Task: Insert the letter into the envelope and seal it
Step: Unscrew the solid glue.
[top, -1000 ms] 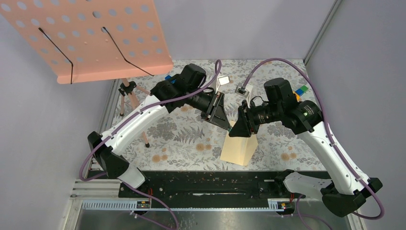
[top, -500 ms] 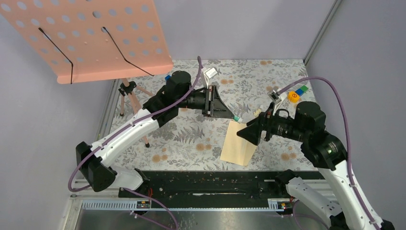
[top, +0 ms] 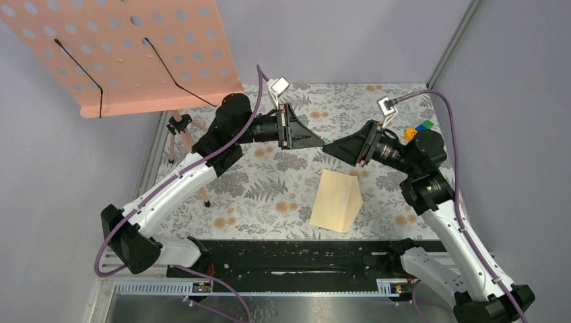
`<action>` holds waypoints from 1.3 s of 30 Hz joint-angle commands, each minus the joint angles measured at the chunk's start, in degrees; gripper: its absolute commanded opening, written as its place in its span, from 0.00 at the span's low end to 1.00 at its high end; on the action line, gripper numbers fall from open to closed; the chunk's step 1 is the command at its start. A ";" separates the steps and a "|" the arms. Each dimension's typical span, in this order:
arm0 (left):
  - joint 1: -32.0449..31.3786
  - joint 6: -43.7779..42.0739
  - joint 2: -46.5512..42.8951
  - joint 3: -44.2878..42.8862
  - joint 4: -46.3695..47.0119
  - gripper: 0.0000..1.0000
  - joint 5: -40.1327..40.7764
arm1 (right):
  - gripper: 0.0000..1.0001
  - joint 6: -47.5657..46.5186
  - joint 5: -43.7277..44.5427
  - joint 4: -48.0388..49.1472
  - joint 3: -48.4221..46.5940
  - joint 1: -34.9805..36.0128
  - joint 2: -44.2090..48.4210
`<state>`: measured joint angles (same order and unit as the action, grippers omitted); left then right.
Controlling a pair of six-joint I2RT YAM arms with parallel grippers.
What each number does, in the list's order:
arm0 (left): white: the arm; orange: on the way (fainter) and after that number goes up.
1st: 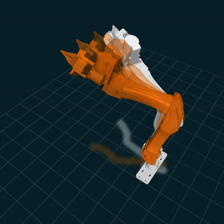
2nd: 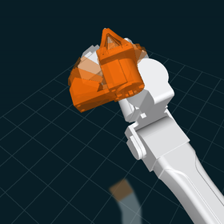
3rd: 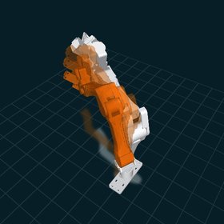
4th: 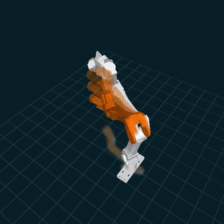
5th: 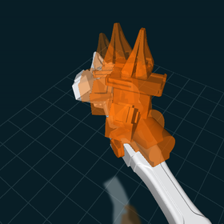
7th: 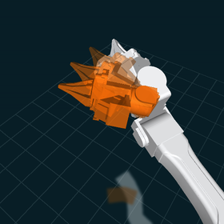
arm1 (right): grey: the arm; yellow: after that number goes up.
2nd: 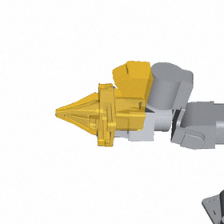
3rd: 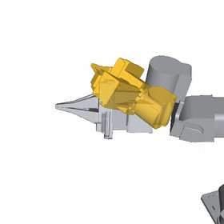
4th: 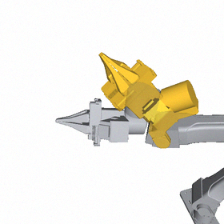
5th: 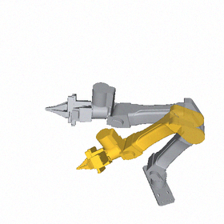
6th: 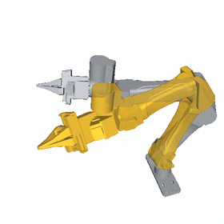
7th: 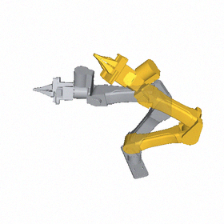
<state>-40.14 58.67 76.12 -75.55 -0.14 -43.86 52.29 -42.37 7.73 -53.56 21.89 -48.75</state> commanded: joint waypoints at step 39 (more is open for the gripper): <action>1.78 7.20 0.19 2.78 14.01 0.00 -3.17 | 0.38 21.50 -4.56 30.20 6.64 -3.70 -1.80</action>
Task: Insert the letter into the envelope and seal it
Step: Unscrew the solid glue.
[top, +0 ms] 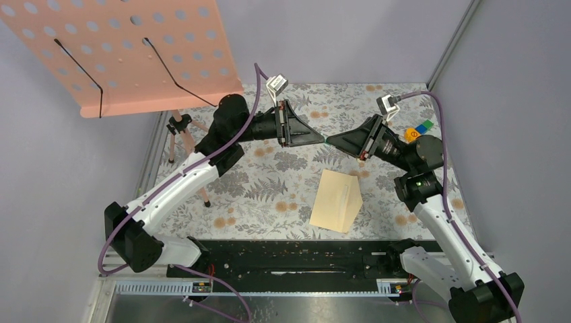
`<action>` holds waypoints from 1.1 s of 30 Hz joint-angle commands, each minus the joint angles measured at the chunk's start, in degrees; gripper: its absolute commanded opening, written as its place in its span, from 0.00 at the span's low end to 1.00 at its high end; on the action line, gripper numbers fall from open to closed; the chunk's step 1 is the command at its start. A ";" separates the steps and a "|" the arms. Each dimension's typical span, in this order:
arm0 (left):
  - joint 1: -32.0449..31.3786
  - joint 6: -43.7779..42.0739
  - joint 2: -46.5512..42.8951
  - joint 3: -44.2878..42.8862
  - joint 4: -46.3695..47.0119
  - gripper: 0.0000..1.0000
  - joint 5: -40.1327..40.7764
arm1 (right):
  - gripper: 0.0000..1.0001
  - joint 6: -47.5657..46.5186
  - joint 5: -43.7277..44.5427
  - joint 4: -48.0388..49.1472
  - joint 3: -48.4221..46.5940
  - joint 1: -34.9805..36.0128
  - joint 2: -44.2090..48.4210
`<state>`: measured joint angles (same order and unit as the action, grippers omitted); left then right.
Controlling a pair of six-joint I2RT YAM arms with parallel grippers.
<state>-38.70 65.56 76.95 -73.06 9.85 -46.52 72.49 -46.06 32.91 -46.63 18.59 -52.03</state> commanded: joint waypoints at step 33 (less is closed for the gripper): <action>0.77 0.36 -1.74 1.86 4.90 0.00 -0.67 | 0.37 2.13 -5.05 5.96 -2.05 -0.31 -2.31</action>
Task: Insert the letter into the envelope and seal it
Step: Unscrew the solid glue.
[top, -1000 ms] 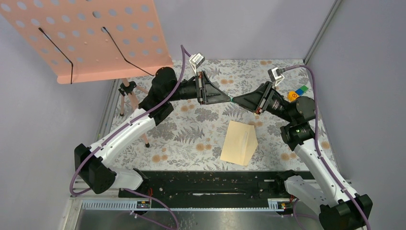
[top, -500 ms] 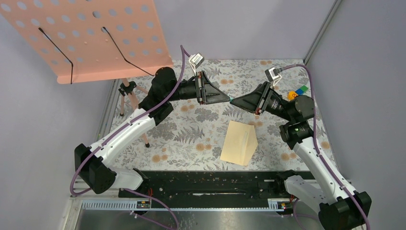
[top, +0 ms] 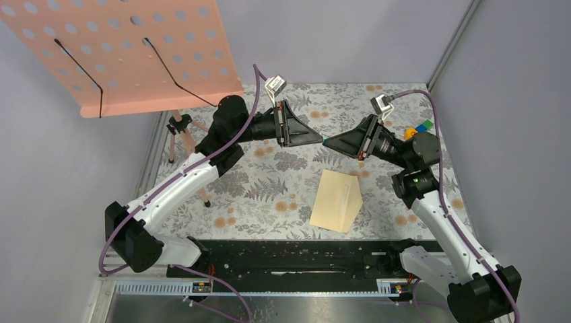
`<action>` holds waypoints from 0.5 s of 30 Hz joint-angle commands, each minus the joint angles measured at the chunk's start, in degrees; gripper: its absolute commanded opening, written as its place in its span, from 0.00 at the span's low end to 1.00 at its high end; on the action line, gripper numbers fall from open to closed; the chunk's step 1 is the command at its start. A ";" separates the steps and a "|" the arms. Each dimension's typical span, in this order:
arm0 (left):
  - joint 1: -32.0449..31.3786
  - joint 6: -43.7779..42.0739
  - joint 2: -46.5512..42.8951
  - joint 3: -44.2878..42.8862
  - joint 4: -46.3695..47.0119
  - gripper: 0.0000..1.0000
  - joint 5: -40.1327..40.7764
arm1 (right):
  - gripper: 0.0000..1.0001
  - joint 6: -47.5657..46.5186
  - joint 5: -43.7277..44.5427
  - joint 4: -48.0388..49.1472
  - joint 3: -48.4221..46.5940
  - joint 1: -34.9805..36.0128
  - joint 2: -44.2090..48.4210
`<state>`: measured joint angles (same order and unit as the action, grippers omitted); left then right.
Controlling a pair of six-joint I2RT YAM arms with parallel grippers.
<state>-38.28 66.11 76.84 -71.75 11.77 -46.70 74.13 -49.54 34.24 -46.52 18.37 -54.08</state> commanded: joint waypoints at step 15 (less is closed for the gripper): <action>0.38 -1.39 -2.05 0.00 1.51 0.00 -0.74 | 0.00 1.87 -1.39 6.58 -1.25 -0.07 -0.68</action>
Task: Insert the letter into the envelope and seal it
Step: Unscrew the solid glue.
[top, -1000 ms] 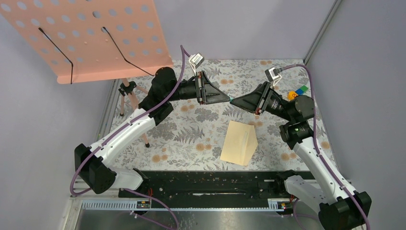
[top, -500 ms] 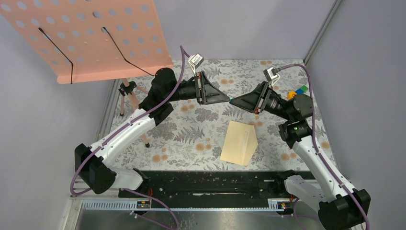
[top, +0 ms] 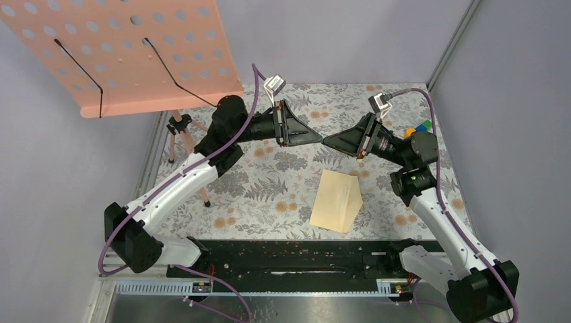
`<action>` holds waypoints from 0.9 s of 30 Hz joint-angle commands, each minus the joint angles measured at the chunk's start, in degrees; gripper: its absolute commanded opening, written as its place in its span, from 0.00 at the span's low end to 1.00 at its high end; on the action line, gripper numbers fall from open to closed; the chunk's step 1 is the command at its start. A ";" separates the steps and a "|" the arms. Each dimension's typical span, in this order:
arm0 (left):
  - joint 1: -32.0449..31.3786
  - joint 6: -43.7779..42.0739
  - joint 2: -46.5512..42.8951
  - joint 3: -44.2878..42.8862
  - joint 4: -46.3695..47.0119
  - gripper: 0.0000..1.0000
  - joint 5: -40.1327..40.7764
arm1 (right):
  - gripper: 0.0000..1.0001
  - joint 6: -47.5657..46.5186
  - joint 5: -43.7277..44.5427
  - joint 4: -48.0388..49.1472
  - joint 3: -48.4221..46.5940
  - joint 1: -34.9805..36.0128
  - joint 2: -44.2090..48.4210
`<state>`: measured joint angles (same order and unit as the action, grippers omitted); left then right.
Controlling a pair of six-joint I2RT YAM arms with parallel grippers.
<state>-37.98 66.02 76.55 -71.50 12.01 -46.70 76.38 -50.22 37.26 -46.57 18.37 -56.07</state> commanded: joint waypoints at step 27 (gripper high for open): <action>2.30 -5.50 -5.10 -2.04 -8.26 0.62 -1.82 | 0.00 -5.10 -3.84 -4.27 -1.86 -0.10 3.05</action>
<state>-35.94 60.99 73.30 -73.23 2.20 -47.42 72.64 -53.17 31.79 -46.59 18.35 -53.93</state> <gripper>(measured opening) 0.585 0.284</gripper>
